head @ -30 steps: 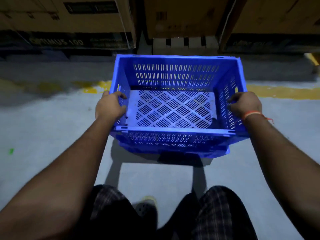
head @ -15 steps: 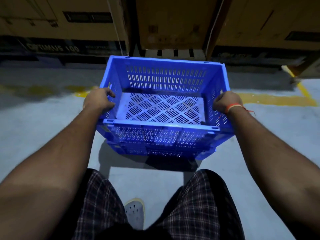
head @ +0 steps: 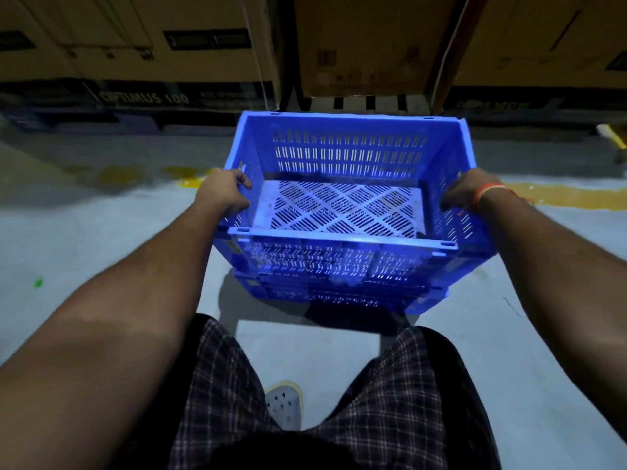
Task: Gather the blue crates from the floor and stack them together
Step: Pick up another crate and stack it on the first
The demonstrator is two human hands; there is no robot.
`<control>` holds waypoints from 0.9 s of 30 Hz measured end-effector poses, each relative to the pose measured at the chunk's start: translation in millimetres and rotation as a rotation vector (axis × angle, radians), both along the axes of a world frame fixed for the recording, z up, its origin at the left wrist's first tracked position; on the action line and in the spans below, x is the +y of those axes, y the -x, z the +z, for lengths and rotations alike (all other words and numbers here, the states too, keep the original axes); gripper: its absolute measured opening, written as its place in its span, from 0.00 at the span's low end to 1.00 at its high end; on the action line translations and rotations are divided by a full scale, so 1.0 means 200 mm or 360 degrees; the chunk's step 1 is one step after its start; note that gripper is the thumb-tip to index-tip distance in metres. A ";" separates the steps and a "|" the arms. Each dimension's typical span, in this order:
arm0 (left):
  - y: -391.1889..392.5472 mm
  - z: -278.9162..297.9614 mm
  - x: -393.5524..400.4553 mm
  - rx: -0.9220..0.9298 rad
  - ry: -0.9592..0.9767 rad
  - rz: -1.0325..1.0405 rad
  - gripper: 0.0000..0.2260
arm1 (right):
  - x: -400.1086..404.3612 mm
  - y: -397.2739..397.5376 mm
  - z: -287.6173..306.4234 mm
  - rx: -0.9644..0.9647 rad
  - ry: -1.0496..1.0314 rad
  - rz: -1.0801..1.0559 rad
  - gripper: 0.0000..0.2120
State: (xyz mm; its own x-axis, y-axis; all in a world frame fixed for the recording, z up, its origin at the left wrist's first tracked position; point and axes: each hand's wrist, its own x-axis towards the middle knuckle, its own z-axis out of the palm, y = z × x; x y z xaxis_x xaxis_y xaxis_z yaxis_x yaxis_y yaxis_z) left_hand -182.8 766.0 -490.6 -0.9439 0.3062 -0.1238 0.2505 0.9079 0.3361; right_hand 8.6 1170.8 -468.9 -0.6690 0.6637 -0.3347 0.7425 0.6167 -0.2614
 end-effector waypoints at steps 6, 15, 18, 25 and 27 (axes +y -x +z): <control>0.02 -0.03 -0.02 0.0019 -0.0018 0.0010 0.15 | -0.05 -0.09 -0.02 0.0076 -0.0068 0.0041 0.19; 0.01 -0.03 -0.03 0.0036 -0.0057 -0.0004 0.14 | -0.08 -0.13 -0.04 0.0209 0.0004 -0.0073 0.15; -0.01 -0.03 -0.01 0.0021 -0.0041 0.0028 0.14 | -0.08 -0.13 -0.05 0.0223 -0.0059 -0.0079 0.13; -0.05 -0.05 -0.02 -0.0016 -0.0071 0.0098 0.12 | -0.04 -0.09 -0.04 0.0274 -0.0024 -0.0020 0.11; -0.05 -0.04 -0.02 -0.0014 -0.0070 0.0115 0.12 | -0.03 -0.10 -0.06 0.0283 -0.0052 0.0007 0.12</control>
State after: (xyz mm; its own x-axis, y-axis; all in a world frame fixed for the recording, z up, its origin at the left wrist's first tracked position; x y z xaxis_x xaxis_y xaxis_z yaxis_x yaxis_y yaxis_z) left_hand -173.7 763.0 -499.1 -0.9626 0.2429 -0.1201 0.1818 0.9077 0.3782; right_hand 28.4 1164.0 -481.8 -0.7187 0.6692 -0.1889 0.6835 0.6302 -0.3683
